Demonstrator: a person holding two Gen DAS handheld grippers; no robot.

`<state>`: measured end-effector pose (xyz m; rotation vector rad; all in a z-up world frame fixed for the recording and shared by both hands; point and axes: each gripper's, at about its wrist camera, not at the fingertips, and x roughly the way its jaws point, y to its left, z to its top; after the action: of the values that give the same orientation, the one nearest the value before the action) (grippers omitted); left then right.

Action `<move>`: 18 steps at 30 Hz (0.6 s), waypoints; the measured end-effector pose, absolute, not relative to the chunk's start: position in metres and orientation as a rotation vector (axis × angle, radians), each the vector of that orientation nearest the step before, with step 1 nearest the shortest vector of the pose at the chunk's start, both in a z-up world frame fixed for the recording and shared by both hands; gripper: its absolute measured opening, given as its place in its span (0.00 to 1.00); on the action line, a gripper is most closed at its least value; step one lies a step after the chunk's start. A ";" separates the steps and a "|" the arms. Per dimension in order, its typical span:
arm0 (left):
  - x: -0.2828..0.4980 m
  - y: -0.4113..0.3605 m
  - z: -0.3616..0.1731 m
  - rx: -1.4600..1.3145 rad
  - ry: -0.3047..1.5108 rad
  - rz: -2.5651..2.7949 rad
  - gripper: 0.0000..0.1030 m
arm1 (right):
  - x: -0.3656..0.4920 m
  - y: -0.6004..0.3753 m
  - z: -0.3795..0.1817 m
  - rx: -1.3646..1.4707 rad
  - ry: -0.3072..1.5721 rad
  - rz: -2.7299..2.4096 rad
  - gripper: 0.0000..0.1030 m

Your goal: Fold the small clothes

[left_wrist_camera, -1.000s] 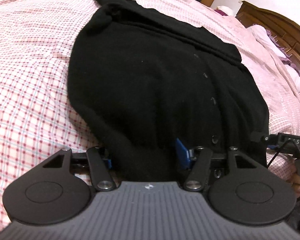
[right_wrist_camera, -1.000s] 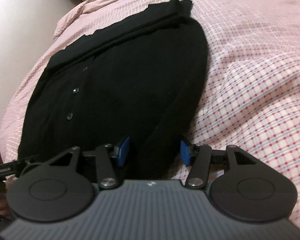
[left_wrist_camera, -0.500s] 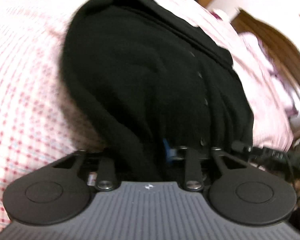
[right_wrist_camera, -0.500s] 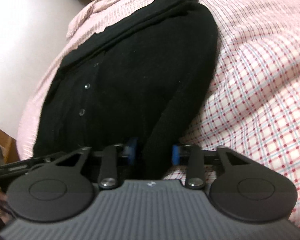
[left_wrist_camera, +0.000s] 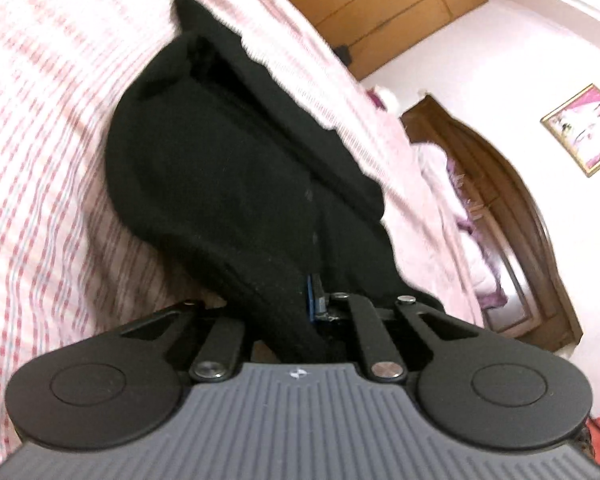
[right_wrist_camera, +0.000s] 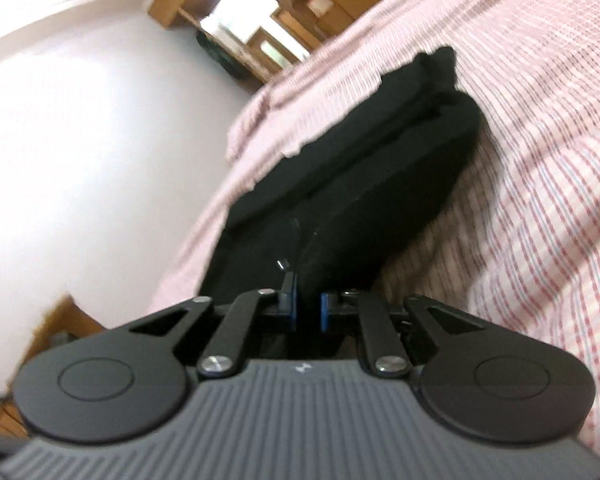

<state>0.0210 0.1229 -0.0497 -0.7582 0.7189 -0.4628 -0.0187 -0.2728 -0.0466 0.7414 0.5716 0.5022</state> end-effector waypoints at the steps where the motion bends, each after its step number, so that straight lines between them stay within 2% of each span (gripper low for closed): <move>1: 0.024 0.123 -0.044 -0.758 0.701 -0.465 0.09 | -0.017 -0.275 -0.044 0.757 0.549 0.506 0.12; 10: 0.068 0.117 0.020 -0.707 0.530 -0.484 0.09 | 0.018 -0.281 -0.018 0.826 0.356 0.522 0.12; 18: 0.129 0.110 0.056 -0.616 0.456 -0.413 0.09 | 0.076 -0.282 0.002 0.832 0.277 0.488 0.12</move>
<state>0.1293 0.1102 0.0556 -0.6162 0.4558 -0.4134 0.0764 -0.2823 0.0025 0.8317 0.2765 0.4878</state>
